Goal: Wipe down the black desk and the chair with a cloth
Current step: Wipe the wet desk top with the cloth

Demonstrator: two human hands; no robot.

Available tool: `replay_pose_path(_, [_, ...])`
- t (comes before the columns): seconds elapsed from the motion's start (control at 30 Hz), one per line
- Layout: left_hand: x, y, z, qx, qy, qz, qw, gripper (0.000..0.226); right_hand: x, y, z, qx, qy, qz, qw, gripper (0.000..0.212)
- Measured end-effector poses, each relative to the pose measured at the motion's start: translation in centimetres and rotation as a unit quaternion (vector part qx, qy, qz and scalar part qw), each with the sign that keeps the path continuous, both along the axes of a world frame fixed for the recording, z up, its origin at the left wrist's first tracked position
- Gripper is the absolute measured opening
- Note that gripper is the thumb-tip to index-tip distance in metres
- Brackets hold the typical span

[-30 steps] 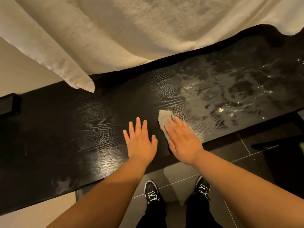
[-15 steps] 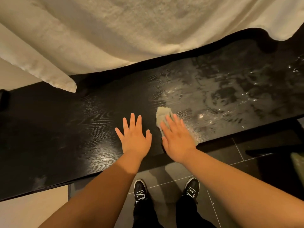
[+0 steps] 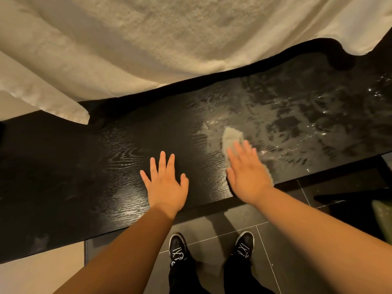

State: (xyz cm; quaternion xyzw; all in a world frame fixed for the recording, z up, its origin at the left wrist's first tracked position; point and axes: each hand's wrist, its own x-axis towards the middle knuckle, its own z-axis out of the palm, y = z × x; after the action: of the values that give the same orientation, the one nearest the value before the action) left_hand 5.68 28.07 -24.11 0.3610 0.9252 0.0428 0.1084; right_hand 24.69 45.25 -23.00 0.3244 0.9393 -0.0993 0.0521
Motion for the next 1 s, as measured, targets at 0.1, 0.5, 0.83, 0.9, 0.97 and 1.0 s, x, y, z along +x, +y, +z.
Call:
replay_pose_path(0.1, [-0.1, 0.2, 0.0, -0.011, -0.002, 0.001, 1.0, 0.072, -1.3, -2.5, 0.0, -0.036, 0.005, 0.122, 0.992, 0.063])
replay_pose_path(0.5, [-2.7, 3.6, 0.5, 0.009, -0.015, -0.025, 1.0, 0.068, 0.3, 4.5, 0.4, -0.008, -0.003, -0.076, 0.997, 0.066])
replay_pose_path(0.83, [-2.5, 3.8, 0.0, 0.005, 0.014, -0.025, 1.0, 0.069, -1.5, 4.2, -0.6, -0.032, 0.015, 0.145, 0.989, 0.063])
replay_pose_path(0.9, [-2.5, 3.9, -0.1, 0.007, 0.011, -0.02, 1.0, 0.069, -0.1, 7.5, -0.5, -0.019, 0.002, 0.044, 0.999, 0.066])
replay_pose_path(0.97, [-2.5, 4.0, -0.1, 0.006, 0.013, -0.019, 1.0, 0.07, 0.5, 9.0, -0.2, -0.012, -0.012, -0.039, 0.999, 0.066])
replay_pose_path(1.0, [-2.5, 4.0, -0.1, 0.006, 0.013, -0.018, 1.0, 0.07, 0.2, 8.9, -0.2, -0.002, -0.008, -0.063, 0.998, 0.066])
